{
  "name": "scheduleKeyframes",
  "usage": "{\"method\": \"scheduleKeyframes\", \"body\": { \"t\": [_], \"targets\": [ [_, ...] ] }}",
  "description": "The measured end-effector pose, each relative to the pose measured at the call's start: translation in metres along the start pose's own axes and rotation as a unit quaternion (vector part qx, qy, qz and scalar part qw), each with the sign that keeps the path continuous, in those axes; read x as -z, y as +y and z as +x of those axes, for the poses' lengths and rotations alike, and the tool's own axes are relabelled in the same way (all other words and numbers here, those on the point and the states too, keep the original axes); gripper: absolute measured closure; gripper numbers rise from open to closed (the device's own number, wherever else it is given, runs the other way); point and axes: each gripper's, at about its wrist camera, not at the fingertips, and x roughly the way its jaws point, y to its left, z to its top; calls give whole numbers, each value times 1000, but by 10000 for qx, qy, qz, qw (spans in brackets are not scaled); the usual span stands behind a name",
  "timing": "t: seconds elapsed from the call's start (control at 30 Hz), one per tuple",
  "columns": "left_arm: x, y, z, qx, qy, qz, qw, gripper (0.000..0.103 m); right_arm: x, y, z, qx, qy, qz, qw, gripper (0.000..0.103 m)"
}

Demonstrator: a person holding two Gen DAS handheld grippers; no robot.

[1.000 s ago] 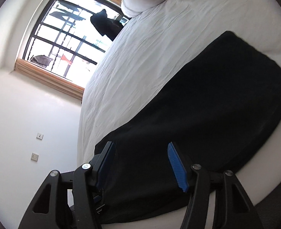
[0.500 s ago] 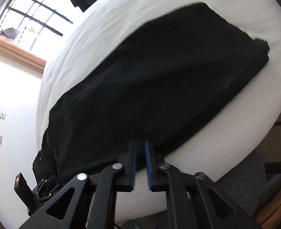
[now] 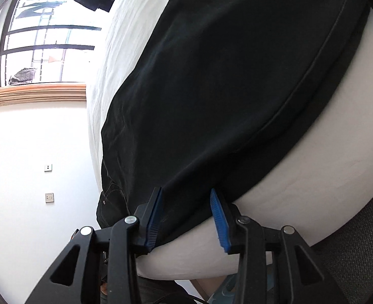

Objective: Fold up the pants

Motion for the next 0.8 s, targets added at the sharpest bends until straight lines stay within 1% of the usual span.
{"method": "scheduleKeyframes", "body": {
  "t": [0.17, 0.33, 0.4, 0.43, 0.47, 0.5, 0.57, 0.7, 0.8],
  "targets": [
    [-1, 1, 0, 27, 1, -12, 10000, 47, 3, -2, 0, -145, 122, 274, 9994, 62],
    [-2, 2, -1, 61, 28, 13, 10000, 47, 7, 2, 8, -258, 146, 354, 9989, 62],
    [-3, 2, -1, 64, 32, 20, 10000, 47, 9, 7, 12, -337, 143, 254, 9990, 64],
    [-3, 2, -1, 62, 36, 25, 10000, 47, 10, 10, 20, -297, 179, 204, 9992, 75],
    [-3, 2, -1, 63, 37, 30, 10000, 47, 12, 7, 18, -270, 220, 173, 9992, 89],
    [-3, 3, -1, 64, 37, 29, 10000, 47, 14, 7, 21, -239, 231, 137, 9994, 94],
    [-3, 3, -1, 60, 37, 29, 10000, 47, 17, 10, 21, -147, 129, 23, 9998, 96],
    [-1, 5, -4, 39, 60, 85, 9999, 48, 24, 12, 19, -201, 25, 13, 9998, 98],
    [1, 9, -8, 27, 93, 100, 9999, 48, 34, 9, 17, -291, 38, 117, 9995, 98]
  ]
}}
